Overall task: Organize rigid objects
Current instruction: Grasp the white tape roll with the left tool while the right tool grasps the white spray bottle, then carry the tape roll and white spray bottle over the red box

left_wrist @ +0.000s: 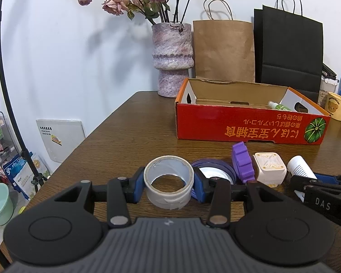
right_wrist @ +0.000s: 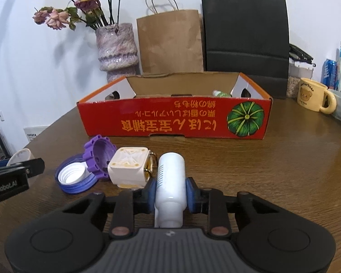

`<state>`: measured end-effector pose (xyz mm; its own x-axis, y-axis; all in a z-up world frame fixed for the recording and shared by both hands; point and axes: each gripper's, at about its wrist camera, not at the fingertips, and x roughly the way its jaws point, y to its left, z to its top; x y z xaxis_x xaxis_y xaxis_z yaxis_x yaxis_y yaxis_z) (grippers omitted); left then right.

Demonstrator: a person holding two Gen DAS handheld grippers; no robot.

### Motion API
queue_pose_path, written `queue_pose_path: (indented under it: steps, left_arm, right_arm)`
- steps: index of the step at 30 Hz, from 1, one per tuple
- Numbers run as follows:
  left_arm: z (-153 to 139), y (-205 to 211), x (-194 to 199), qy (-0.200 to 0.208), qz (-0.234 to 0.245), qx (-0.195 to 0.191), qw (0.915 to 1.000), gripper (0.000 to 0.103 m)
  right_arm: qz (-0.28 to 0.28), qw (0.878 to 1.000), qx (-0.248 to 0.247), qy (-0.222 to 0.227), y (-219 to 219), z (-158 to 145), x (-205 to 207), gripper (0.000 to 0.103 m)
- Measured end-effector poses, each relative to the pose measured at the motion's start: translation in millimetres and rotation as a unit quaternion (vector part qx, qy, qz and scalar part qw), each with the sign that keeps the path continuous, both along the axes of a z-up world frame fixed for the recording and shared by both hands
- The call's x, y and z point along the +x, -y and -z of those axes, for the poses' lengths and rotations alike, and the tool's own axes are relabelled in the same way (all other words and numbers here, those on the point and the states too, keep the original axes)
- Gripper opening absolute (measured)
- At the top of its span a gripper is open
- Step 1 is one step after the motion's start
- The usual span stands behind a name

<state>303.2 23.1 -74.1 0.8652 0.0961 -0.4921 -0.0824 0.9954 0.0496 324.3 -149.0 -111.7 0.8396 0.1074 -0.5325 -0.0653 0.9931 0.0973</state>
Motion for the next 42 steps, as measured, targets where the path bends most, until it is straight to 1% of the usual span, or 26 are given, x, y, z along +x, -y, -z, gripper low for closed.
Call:
queue_pose_path:
  steps: [13, 25, 34, 42]
  left_arm:
    - [-3, 6, -6, 0.011, 0.008, 0.003, 0.9999, 0.044]
    - [-14, 15, -9, 0.019, 0.015, 0.0, 0.9997, 0.044]
    - [-30, 29, -2, 0.03, 0.026, 0.001, 0.9992, 0.044]
    - [-41, 37, 12, 0.038, 0.026, 0.001, 0.9989, 0.044]
  right_arm:
    - [-0.008, 0.999, 0.011, 0.043, 4, -14, -20, 0.027]
    - [-0.024, 0.997, 0.012, 0.067, 5, -28, -32, 0.027]
    - [-0.027, 0.996, 0.012, 0.079, 10, -40, -29, 0.027]
    - [-0.025, 0.996, 0.008, 0.09, 15, -52, -19, 0.027]
